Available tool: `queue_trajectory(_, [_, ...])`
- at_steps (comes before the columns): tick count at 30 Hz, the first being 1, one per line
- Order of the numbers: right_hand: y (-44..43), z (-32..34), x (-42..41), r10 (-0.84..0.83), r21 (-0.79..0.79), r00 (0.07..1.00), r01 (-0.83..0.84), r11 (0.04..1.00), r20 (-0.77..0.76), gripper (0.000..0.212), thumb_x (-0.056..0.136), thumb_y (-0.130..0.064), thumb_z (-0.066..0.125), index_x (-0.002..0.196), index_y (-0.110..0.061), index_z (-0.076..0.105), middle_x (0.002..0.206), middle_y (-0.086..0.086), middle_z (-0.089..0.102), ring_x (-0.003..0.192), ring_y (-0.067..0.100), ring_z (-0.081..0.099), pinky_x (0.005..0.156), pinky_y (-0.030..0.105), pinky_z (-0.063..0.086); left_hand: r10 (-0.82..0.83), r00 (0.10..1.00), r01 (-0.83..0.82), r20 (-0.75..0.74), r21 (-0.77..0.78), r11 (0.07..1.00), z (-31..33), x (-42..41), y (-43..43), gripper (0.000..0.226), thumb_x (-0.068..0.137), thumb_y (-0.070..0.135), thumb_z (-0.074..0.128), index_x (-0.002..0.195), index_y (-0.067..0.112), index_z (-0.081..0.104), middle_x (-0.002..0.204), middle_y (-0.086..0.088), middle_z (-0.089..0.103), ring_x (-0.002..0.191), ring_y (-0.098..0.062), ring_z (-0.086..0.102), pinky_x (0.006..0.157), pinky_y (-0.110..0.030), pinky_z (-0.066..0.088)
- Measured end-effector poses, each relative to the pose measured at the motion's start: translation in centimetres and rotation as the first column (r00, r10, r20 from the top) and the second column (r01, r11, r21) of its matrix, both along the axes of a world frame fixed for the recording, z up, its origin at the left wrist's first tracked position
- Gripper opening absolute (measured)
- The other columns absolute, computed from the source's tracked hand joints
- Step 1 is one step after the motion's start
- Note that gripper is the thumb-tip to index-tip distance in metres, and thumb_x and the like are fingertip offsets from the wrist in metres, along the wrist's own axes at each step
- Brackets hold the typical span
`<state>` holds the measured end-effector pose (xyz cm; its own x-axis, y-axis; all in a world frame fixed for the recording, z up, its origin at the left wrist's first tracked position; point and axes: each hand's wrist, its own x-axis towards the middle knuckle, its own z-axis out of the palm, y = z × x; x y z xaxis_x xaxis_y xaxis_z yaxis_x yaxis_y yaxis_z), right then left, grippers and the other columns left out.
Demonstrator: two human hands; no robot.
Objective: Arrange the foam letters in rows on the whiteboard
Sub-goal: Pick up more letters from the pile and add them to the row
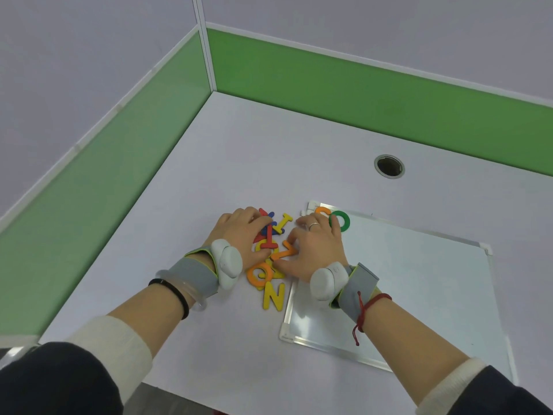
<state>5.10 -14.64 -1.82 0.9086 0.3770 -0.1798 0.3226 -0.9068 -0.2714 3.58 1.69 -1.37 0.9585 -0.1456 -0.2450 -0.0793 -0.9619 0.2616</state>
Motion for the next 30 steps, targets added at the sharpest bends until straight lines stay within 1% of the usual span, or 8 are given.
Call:
queue_trajectory(4, [0.1, -0.1, 0.2, 0.007, 0.013, 1.0, -0.007, 1.0, 0.008, 0.042, 0.07, -0.048, 0.064, 0.104, -0.022, 0.066, 0.137, -0.001, 0.046, 0.136, 0.024, 0.025, 0.118, 0.05, -0.004, -0.019, 0.999, 0.019, 0.027, -0.024, 1.0, -0.5, 0.5, -0.2, 0.047, 0.084, 0.026, 0.056, 0.13, 0.025, 0.048, 0.129, -0.003, 0.048, 0.12, -0.025, 0.044, 0.101, -0.034, 0.031])
queue_trajectory(8, [-0.1, 0.0, 0.3, -0.031, 0.112, 0.999, 0.03, 0.993, 0.006, 0.04, 0.072, -0.041, 0.065, 0.107, -0.023, 0.064, 0.135, 0.0, 0.048, 0.137, 0.024, 0.026, 0.119, 0.049, -0.004, 0.003, 0.998, 0.001, 0.068, -0.059, 0.998, -0.5, 0.8, 0.4, 0.058, 0.082, 0.003, 0.05, 0.135, 0.025, 0.043, 0.132, -0.006, 0.047, 0.12, -0.029, 0.044, 0.101, -0.035, 0.03])
queue_trajectory(11, [-0.1, 0.1, 0.4, -0.023, 0.128, 1.0, 0.024, 0.991, -0.008, 0.044, 0.073, -0.038, 0.065, 0.114, -0.024, 0.06, 0.134, 0.0, 0.05, 0.137, 0.025, 0.026, 0.119, 0.051, -0.003, 0.077, 0.996, -0.077, 0.047, 0.008, 0.997, -0.4, 0.7, 0.6, 0.053, 0.083, 0.015, 0.051, 0.134, 0.021, 0.039, 0.131, -0.003, 0.046, 0.119, -0.025, 0.044, 0.101, -0.034, 0.031])
queue_trajectory(14, [-0.1, 0.1, 0.4, -0.019, 0.135, 1.0, 0.019, 0.991, -0.001, 0.045, 0.073, -0.036, 0.065, 0.116, -0.023, 0.059, 0.134, 0.001, 0.05, 0.137, 0.025, 0.026, 0.119, 0.051, -0.003, 0.135, 0.99, -0.139, 0.049, 0.092, 0.986, -0.4, 0.6, 0.5, 0.04, 0.082, 0.036, 0.052, 0.117, 0.017, 0.048, 0.116, -0.004, 0.052, 0.109, -0.025, 0.048, 0.095, -0.035, 0.034])
queue_trajectory(16, [-0.1, 0.0, 0.5, -0.017, 0.148, 1.0, 0.016, 0.989, 0.007, 0.046, 0.073, -0.036, 0.066, 0.116, -0.023, 0.059, 0.134, 0.002, 0.051, 0.137, 0.026, 0.026, 0.119, 0.051, -0.002, 0.147, 0.989, -0.146, 0.008, 0.135, 0.98, -0.3, 0.7, 0.6, 0.034, 0.086, 0.041, 0.049, 0.11, 0.017, 0.051, 0.113, -0.004, 0.055, 0.107, -0.025, 0.05, 0.094, -0.035, 0.034])
queue_trajectory(21, [-0.1, 0.1, 0.5, -0.02, 0.15, 1.0, 0.017, 0.989, 0.017, 0.047, 0.073, -0.036, 0.067, 0.117, -0.022, 0.059, 0.134, 0.002, 0.051, 0.138, 0.026, 0.026, 0.119, 0.05, -0.003, 0.126, 0.992, -0.128, 0.027, 0.087, 0.988, -0.1, 0.9, 0.6, 0.027, 0.09, 0.032, 0.046, 0.112, 0.02, 0.054, 0.116, -0.004, 0.054, 0.107, -0.026, 0.051, 0.093, -0.035, 0.034])
queue_trajectory(25, [-0.4, 0.4, 0.6, -0.025, 0.144, 1.0, 0.026, 0.989, -0.004, 0.048, 0.075, -0.037, 0.066, 0.12, -0.023, 0.057, 0.135, 0.001, 0.05, 0.138, 0.024, 0.024, 0.119, 0.05, -0.003, 0.132, 0.991, -0.131, -0.003, 0.053, 0.99, 0.5, 1.0, 0.5, 0.027, 0.094, 0.024, 0.042, 0.118, 0.018, 0.053, 0.124, -0.007, 0.053, 0.106, -0.03, 0.056, 0.09, -0.035, 0.041])
queue_trajectory(30, [-0.9, 0.5, 0.8, -0.043, 0.155, 0.999, 0.043, 0.987, -0.005, 0.047, 0.076, -0.034, 0.065, 0.121, -0.023, 0.056, 0.135, 0.0, 0.049, 0.138, 0.024, 0.025, 0.118, 0.048, -0.003, 0.083, 0.996, -0.083, 0.018, 0.004, 0.997, 0.9, 1.1, 0.3, 0.027, 0.093, 0.012, 0.04, 0.115, 0.019, 0.054, 0.118, -0.005, 0.061, 0.108, -0.028, 0.054, 0.093, -0.034, 0.035])
